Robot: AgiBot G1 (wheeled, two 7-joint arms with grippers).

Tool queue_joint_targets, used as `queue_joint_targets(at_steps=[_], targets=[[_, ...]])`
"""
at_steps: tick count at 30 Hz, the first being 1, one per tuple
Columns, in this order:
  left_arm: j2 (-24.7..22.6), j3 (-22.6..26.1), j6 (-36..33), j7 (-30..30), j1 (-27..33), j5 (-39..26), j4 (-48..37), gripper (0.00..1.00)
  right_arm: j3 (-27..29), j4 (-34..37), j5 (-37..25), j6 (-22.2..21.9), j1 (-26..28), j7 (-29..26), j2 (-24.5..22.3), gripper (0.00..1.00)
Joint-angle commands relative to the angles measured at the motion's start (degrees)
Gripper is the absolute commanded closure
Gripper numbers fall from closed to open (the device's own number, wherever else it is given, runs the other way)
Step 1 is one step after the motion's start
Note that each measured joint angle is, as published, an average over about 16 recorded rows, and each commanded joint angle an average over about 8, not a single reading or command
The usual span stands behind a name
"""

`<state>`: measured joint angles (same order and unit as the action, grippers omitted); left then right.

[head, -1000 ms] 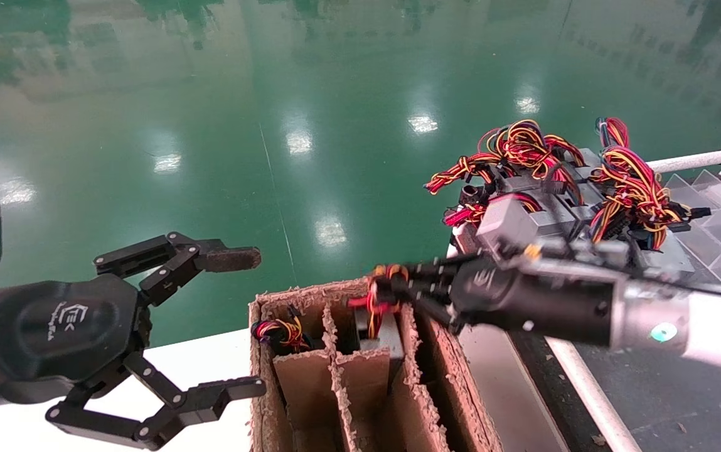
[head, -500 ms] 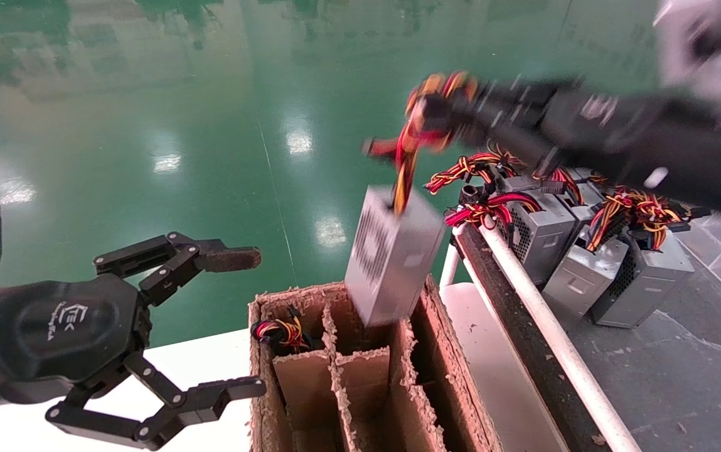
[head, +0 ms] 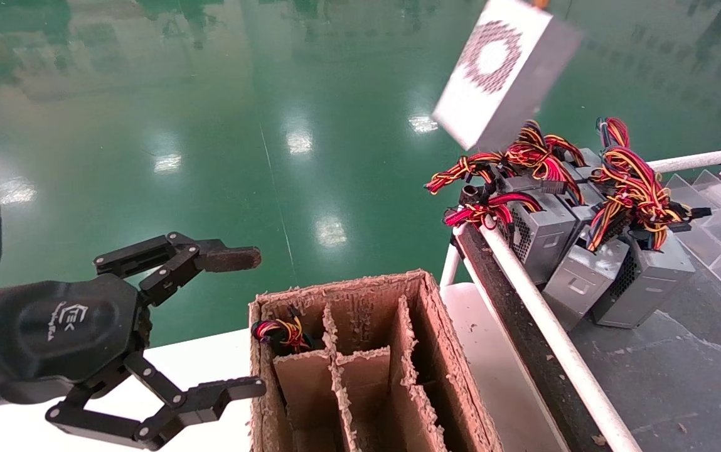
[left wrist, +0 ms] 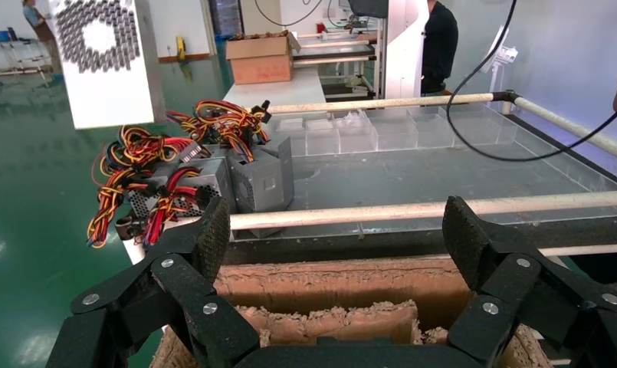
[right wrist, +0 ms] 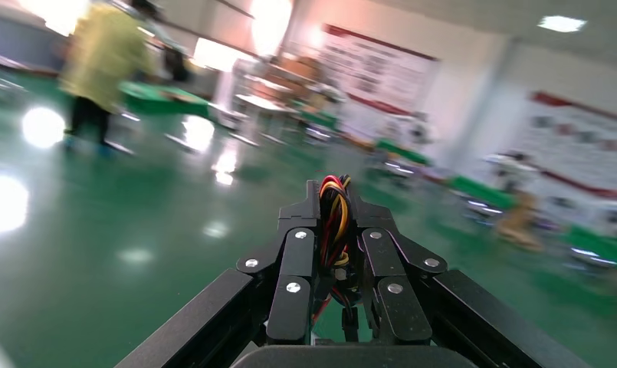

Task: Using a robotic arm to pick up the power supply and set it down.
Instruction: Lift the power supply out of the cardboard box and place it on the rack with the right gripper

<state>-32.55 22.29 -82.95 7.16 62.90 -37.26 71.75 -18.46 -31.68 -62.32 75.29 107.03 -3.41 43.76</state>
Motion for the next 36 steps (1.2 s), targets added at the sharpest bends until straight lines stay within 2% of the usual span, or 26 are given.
queue_joint_targets(at_steps=[1,9,14,17,21,29,36], targets=[[0.0,0.0,0.0,0.0,0.0,0.0,0.0,0.0,-0.2,3.4,-1.8,-0.5,3.1,2.2,-0.8,1.0],[0.0,0.0,0.0,0.0,0.0,0.0,0.0,0.0,-1.2,15.5,-6.8,-5.4,11.3,9.1,-5.5,1.0],[0.0,0.0,0.0,0.0,0.0,0.0,0.0,0.0,-2.3,21.0,-9.6,-9.3,13.1,12.4,-7.8,1.0],[0.0,0.0,0.0,0.0,0.0,0.0,0.0,0.0,-3.2,23.5,-11.2,-10.2,12.9,14.1,-8.7,1.0],[0.0,0.0,0.0,0.0,0.0,0.0,0.0,0.0,-4.2,26.2,-12.6,-8.4,11.4,15.7,-9.8,1.0],[0.0,0.0,0.0,0.0,0.0,0.0,0.0,0.0,-4.8,30.5,-13.0,-0.3,5.9,18.7,-10.1,1.0],[0.0,0.0,0.0,0.0,0.0,0.0,0.0,0.0,-5.1,31.7,-13.5,0.8,3.0,19.9,-7.0,1.0]])
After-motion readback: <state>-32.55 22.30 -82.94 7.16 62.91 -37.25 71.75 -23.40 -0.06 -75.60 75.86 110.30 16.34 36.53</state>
